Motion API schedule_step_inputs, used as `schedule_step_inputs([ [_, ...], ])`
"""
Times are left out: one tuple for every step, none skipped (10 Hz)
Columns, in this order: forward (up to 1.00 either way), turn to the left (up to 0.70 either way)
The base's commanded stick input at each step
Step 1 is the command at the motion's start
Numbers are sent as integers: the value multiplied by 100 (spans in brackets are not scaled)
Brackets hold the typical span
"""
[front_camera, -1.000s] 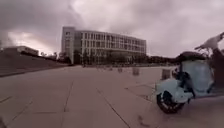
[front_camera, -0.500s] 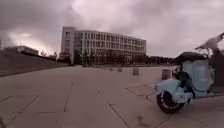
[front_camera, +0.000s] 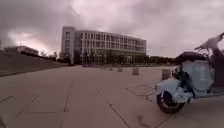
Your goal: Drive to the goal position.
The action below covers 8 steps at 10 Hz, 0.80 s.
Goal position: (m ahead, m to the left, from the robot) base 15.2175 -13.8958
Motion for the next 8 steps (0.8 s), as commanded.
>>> schedule_step_inputs([
  [84,-5],
  [84,-6],
  [85,-5],
  [85,-3],
  [85,-4],
  [85,-5],
  [85,1],
  [85,3],
])
